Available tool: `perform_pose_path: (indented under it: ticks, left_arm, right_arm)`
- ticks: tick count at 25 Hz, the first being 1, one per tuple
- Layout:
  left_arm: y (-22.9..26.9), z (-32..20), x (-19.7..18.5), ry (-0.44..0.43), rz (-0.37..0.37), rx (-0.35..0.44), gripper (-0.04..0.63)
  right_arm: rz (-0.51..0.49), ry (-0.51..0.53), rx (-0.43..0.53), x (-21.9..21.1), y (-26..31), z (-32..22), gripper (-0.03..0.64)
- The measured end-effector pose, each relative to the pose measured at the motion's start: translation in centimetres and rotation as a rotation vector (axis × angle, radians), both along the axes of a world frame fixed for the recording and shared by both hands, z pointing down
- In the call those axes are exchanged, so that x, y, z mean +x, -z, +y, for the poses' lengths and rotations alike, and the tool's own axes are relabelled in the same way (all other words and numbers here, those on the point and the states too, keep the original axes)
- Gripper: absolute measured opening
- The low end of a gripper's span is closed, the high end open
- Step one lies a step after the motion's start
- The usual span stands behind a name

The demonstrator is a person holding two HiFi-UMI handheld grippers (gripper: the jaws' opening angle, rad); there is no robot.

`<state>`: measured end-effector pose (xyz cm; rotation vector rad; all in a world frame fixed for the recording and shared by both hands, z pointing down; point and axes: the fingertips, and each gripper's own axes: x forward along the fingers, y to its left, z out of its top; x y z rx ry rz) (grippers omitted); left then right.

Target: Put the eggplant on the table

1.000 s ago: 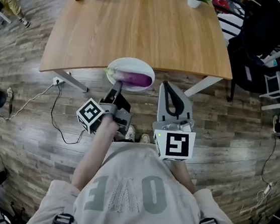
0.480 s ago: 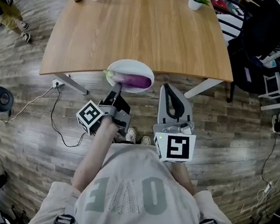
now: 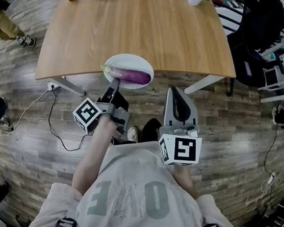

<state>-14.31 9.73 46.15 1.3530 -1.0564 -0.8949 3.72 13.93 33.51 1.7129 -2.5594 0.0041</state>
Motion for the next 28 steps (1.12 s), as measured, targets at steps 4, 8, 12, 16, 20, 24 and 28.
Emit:
perform_pose_path:
  ticks: [4, 8, 12, 16, 20, 24, 28]
  left_arm:
    - [-0.7, -1.0, -1.1, 0.022, 0.018, -0.010, 0.041]
    - [-1.1, -2.9, -2.1, 0.031, 0.008, -0.022, 0.041]
    - [-1.6, -6.2, -2.1, 0.037, -0.001, -0.031, 0.041]
    - [-1.5, -10.9, -1.2, 0.051, -0.009, -0.028, 0.040]
    - [-1.0, -16.2, -1.3, 0.091, -0.019, -0.014, 0.040]
    - [-0.4, -20.8, -1.5, 0.116, -0.053, 0.004, 0.040]
    - [-0.6, -25.0, -1.4, 0.131, -0.070, 0.001, 0.037]
  right_arm:
    - [0.013, -0.002, -0.025, -0.1, -1.0, -0.5, 0.017]
    - [0.010, 0.001, -0.028, -0.5, -1.3, -2.8, 0.017]
    - [-0.008, 0.002, -0.026, -0.2, -1.4, -6.3, 0.017]
    - [-0.021, 0.019, -0.027, 0.7, -1.6, -11.7, 0.017]
    - [-0.023, 0.051, -0.012, 0.9, -1.0, -17.5, 0.017]
    - [-0.021, 0.084, -0.005, 0.8, -0.4, -22.4, 0.017]
    - [-0.014, 0.112, -0.021, 0.6, -0.6, -26.9, 0.017]
